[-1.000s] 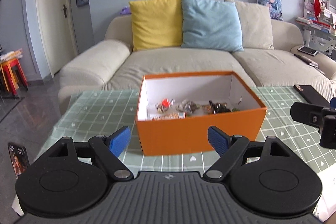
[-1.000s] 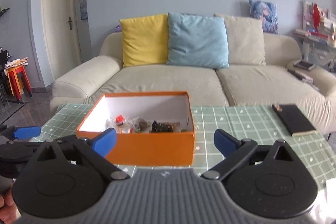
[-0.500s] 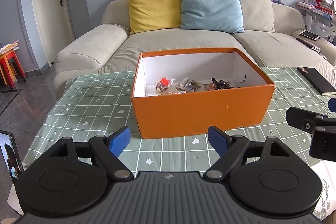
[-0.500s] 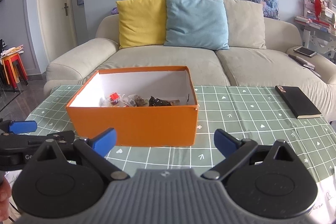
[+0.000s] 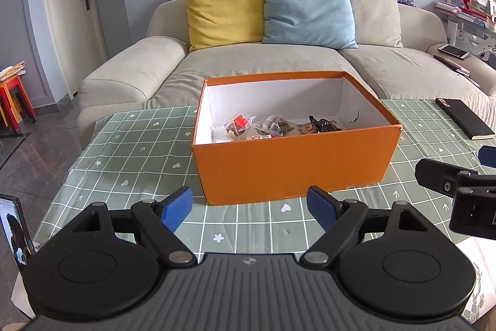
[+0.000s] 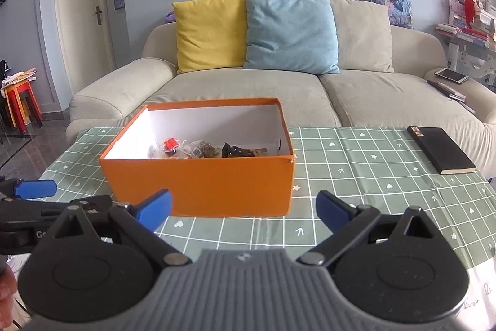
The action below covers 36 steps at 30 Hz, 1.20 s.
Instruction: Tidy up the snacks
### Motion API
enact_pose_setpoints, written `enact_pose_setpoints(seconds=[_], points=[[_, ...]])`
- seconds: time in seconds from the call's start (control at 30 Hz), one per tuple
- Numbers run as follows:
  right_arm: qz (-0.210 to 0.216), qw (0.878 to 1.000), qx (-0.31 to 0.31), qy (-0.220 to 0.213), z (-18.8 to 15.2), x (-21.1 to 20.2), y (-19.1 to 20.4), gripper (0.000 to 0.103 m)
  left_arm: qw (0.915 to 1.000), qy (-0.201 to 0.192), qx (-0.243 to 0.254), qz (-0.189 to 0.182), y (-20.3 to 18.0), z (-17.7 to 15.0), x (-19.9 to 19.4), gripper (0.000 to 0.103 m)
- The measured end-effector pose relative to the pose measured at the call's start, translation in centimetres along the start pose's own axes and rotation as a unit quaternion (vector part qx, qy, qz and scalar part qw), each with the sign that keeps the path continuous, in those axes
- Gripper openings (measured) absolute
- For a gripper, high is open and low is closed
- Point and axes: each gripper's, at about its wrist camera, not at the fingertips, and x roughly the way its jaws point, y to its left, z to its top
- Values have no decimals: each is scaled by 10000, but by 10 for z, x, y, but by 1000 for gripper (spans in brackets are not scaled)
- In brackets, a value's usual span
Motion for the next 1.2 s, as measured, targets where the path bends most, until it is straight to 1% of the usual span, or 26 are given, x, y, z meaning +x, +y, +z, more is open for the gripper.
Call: enact_pose_setpoints(seconds=[0.63, 1.2], points=[[90, 10000, -2, 32, 0, 0, -2, 96, 10000, -22, 24, -19, -2, 3, -4, 98], [73, 10000, -11, 34, -2, -1, -2, 97, 10000, -6, 48, -44, -2, 2, -6, 98]])
